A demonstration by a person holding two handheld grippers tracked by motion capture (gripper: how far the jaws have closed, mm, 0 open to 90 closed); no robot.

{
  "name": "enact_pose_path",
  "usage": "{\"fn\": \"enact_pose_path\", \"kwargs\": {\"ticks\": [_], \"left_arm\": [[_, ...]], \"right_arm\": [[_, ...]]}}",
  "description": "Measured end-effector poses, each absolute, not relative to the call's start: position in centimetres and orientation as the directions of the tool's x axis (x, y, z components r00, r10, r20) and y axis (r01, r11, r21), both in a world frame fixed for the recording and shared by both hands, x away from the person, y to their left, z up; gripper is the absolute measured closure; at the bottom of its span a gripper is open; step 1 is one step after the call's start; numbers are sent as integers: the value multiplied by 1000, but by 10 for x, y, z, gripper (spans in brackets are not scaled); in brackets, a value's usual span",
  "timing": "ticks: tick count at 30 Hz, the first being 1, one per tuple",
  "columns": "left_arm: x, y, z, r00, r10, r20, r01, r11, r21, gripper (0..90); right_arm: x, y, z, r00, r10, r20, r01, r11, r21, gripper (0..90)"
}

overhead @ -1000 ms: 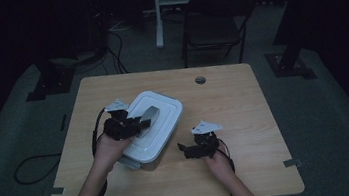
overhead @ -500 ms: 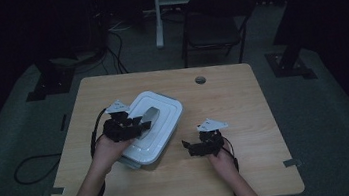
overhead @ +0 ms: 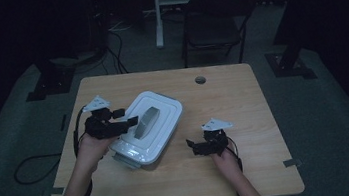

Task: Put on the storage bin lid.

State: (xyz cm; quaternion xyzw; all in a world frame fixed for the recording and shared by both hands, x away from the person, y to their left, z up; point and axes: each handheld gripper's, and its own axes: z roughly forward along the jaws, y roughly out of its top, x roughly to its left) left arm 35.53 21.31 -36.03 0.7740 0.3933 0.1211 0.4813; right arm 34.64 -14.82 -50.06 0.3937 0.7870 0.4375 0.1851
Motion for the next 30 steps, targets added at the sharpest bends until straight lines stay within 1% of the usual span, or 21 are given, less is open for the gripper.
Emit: {"fn": "enact_pose_path", "kwargs": {"ticks": [1,3,5,8,10,11,12,13,14,15,23,24,25,28,30], "left_arm": [[355,216,-360,658,727,-196,493,-219,842,313],[355,222,-360,651,732,-202,490,-201,848,313],[356,227,-360,648,735,-200,489,-200,849,283],[357,233,-362,645,737,-204,482,-185,856,267],[358,237,-363,638,744,-196,481,-187,857,190],[360,240,-365,624,752,-209,487,-166,857,189],[363,244,-367,612,759,-223,498,-150,854,148],[365,247,-368,606,762,-228,502,-144,853,80],[367,250,-370,601,767,-224,503,-145,852,66],[368,253,-372,590,778,-216,504,-145,851,21],[381,273,-387,531,830,-173,481,-127,867,15],[385,278,-393,500,855,-136,456,-127,881,15],[386,281,-397,490,863,-125,440,-121,890,16],[393,287,-410,460,882,-102,416,-113,902,15],[398,290,-421,429,900,-69,420,-131,898,15]], "right_arm": [[347,-150,-501,-619,784,54,462,308,832,122],[346,-151,-502,-616,785,61,467,301,832,123],[346,-151,-502,-614,787,58,469,305,829,123],[347,-151,-503,-616,786,60,469,304,829,123],[347,-151,-503,-615,786,57,468,307,829,123],[347,-151,-503,-615,786,59,470,305,829,123],[347,-151,-503,-615,786,60,471,306,827,122],[346,-151,-504,-614,787,58,472,308,826,123],[346,-151,-504,-614,787,57,471,308,826,123],[346,-151,-504,-615,786,58,471,308,827,123],[346,-150,-505,-616,786,56,472,311,825,123],[346,-149,-505,-616,786,57,472,311,825,123],[346,-149,-505,-617,785,55,473,314,823,123],[346,-149,-505,-617,785,57,474,313,823,123],[346,-149,-505,-617,785,58,475,312,823,123]]}}
